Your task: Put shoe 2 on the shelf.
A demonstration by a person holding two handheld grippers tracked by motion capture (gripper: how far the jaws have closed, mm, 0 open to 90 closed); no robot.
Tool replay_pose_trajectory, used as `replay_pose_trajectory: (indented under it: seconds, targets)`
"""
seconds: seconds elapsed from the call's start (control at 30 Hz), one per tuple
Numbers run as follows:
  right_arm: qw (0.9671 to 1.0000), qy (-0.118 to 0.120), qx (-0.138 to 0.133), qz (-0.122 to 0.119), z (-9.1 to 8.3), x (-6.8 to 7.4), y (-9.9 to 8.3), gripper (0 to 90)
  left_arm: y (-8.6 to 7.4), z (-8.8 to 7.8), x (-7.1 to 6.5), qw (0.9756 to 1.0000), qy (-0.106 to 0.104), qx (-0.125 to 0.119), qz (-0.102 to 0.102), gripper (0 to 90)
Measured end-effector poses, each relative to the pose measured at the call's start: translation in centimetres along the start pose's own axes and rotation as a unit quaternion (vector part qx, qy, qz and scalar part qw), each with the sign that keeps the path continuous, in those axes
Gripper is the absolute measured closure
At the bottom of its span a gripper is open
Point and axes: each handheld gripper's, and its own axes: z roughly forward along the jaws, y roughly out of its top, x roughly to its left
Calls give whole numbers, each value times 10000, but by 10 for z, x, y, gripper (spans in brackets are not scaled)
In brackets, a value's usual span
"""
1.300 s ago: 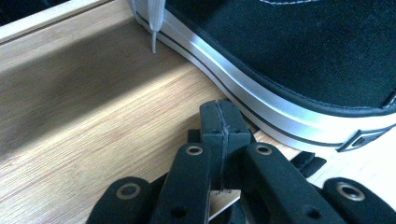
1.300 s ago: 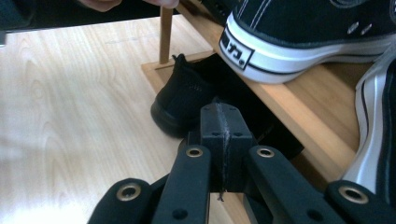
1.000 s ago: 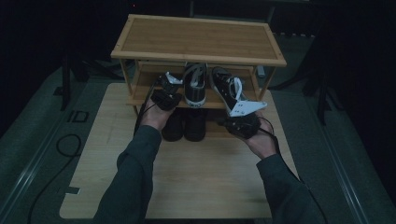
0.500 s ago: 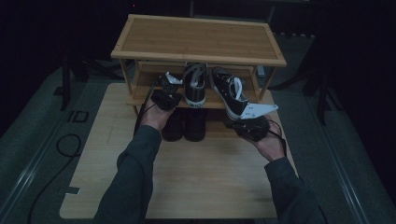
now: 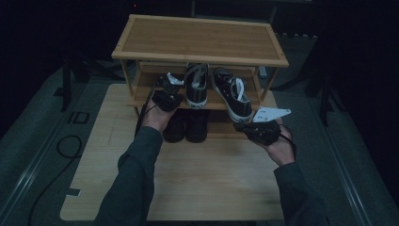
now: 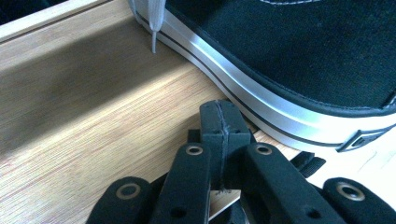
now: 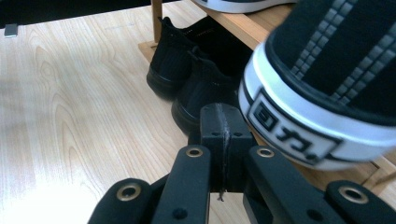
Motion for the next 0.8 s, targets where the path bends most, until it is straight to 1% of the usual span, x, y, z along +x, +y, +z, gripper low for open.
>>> replay_pose_trajectory:
  seconds: [0.17, 0.57, 0.6, 0.8]
  targets:
    - [10000, -49, -21, 74, -6, -3, -5, 898, 0, 0, 0, 10000, 2, 1, 1, 900]
    - [9998, -150, -31, 135, -15, -10, -12, 899, 0, 0, 0, 10000, 0, 3, -7, 900]
    - [9997, -197, -31, 151, -17, -11, -14, 898, 0, 0, 0, 10000, -4, 1, -9, 900]
    - [9993, -310, -78, 199, -25, -15, -16, 899, 0, 0, 0, 10000, 3, 9, 7, 900]
